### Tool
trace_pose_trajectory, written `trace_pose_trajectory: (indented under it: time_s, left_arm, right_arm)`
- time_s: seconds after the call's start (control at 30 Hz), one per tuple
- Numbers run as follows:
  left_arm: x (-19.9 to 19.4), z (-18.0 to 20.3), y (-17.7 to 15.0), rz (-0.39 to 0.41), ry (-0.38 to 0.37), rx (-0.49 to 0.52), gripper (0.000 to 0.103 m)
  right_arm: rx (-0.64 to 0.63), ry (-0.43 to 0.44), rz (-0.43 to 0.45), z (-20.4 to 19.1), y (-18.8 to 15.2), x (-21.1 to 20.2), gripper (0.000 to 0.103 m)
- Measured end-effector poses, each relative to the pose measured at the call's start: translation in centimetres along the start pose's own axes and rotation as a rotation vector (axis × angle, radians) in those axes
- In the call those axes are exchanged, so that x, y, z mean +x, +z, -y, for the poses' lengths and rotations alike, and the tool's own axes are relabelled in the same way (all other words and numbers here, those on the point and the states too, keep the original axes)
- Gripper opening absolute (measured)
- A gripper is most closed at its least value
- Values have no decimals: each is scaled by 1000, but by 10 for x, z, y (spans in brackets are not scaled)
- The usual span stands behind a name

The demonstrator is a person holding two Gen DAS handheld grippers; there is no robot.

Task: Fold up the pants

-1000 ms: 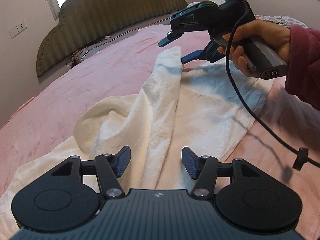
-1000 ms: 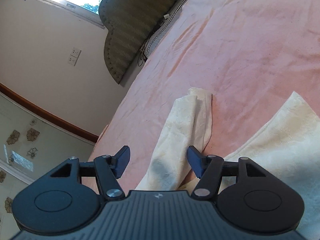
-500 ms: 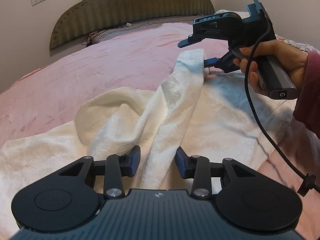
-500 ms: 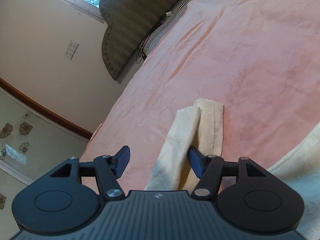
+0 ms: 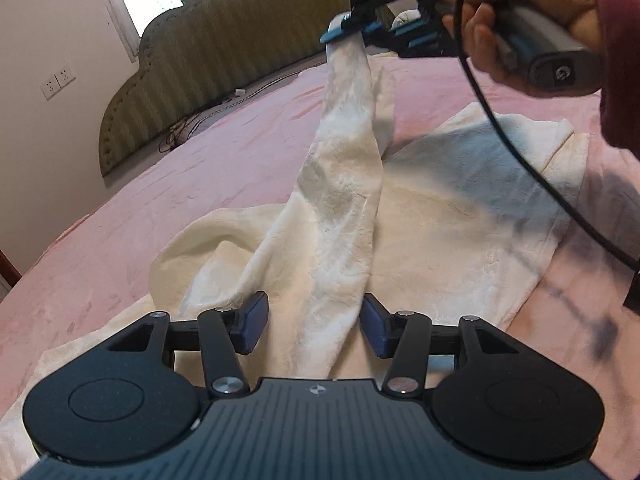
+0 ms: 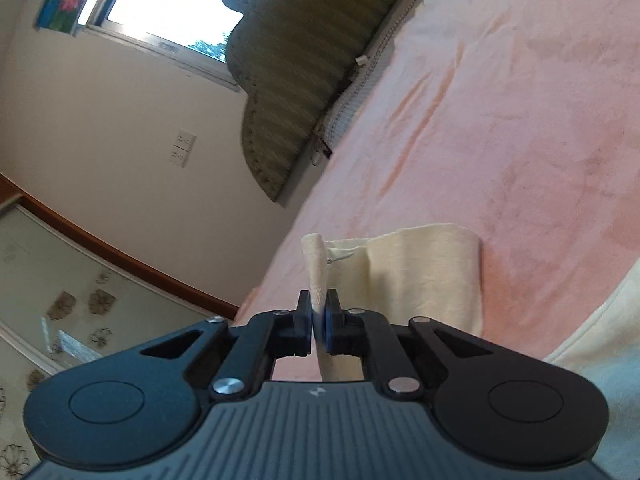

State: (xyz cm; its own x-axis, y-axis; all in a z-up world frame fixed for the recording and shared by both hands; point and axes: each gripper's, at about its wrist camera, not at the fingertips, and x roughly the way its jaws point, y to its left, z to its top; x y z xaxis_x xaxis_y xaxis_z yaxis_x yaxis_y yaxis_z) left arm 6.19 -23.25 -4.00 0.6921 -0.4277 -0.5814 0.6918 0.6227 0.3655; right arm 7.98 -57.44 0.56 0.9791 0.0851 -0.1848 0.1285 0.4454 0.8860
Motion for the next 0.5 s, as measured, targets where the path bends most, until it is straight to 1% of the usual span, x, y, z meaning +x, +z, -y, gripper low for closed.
trace_pose_trajectory:
  time_s: [0.07,0.1,0.13,0.17,0.2,0.27,0.3,0.37,0.4,0.43,0.47,0.5]
  left_arm:
    - [-1,1,-1,14,22,0,48]
    - [-3,0,-1,21,22,-7,39]
    - [-5,-2,-1,25,12,-23,31]
    - [-7,-5,-1,26,-12,-49,26]
    - [-8,-9,1,24,-38,-79,19]
    - [-8,-18,3,13,-74,-143,15]
    - [-6,-27,7,5,-81,-185,12]
    - [-6,-45,13,13,-52,-271,7]
    - [-12,-58,16,46,-24,-341,4]
    - [-23,-70,18,98,-10,-412,4]
    - [-35,-80,19,163,-1,-472,4]
    - [-48,-87,21,226,11,-504,4]
  right_arm:
    - [-36,33,19,-15,2,-16,6]
    - [-42,38,27,-19,2,-23,6]
    - [-41,41,30,-20,2,-28,6]
    - [-47,35,29,-21,2,-31,6]
    - [-56,13,27,-19,3,-32,6]
    - [-15,-24,14,-7,4,-30,6]
    - [11,-34,0,-2,6,-25,6]
    - [16,-59,-24,-6,11,-15,6]
    - [-21,-44,-22,-17,12,-15,6]
    - [-77,-10,-6,-32,14,-17,6]
    - [-153,49,27,-54,14,-24,6]
    - [-214,119,67,-71,13,-36,6]
